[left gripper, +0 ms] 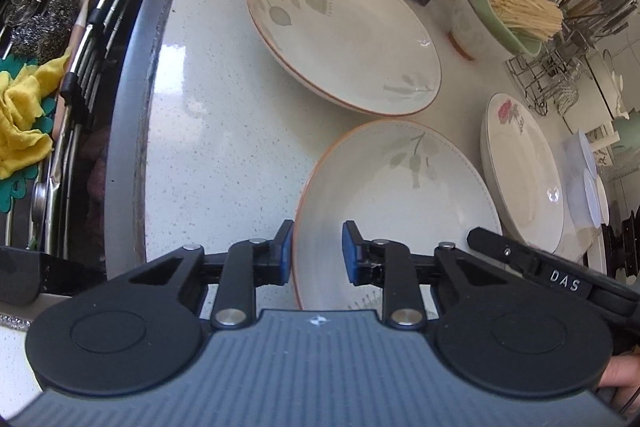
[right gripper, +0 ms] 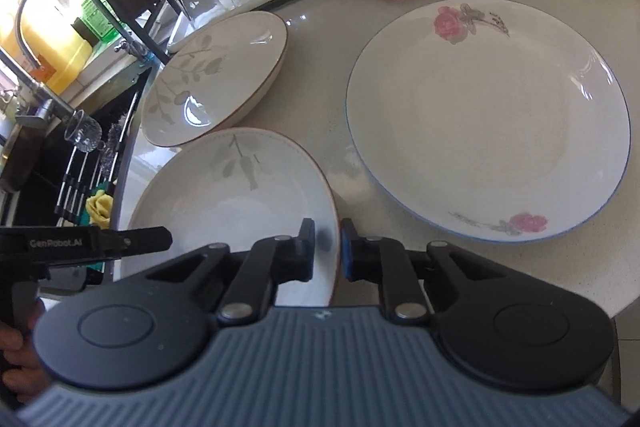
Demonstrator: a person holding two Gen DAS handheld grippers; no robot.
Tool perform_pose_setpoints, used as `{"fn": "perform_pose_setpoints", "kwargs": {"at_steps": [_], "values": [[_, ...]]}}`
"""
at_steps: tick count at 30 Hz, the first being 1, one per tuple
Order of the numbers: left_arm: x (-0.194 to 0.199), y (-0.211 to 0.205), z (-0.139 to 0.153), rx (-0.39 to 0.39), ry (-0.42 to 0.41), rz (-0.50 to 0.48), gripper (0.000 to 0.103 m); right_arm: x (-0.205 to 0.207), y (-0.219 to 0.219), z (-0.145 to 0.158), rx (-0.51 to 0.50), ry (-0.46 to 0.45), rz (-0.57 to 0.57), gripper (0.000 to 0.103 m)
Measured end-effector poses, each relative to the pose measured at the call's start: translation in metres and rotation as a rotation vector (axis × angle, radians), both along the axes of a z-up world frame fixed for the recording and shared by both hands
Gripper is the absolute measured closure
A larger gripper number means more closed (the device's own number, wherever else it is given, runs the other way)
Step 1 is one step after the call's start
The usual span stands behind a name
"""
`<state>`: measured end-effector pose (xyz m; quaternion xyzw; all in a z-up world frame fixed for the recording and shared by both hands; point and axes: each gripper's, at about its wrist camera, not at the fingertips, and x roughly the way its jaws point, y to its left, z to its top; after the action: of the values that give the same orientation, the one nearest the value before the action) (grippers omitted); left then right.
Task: Organize plates and bowls
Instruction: 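Lift the leaf plate with both grippers and carry it over the rose plate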
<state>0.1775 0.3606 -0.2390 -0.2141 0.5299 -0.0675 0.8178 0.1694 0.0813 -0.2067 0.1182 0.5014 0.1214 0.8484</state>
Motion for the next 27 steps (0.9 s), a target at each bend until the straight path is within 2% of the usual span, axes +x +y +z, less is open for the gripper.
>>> {"fn": "perform_pose_setpoints", "kwargs": {"at_steps": [6,17,27], "values": [[0.004,-0.003,0.001,0.029,0.007,-0.045,0.075,0.003,-0.002,-0.005,0.020,0.011,0.009,0.087],[0.012,-0.001,0.001,-0.014,0.029,-0.084,0.075,-0.004,-0.012,-0.001,0.094,0.020,-0.057,0.086],[0.008,-0.002,0.024,-0.046,0.003,-0.074,0.075,-0.006,-0.024,0.008,0.149,0.050,-0.091,0.086]]}}
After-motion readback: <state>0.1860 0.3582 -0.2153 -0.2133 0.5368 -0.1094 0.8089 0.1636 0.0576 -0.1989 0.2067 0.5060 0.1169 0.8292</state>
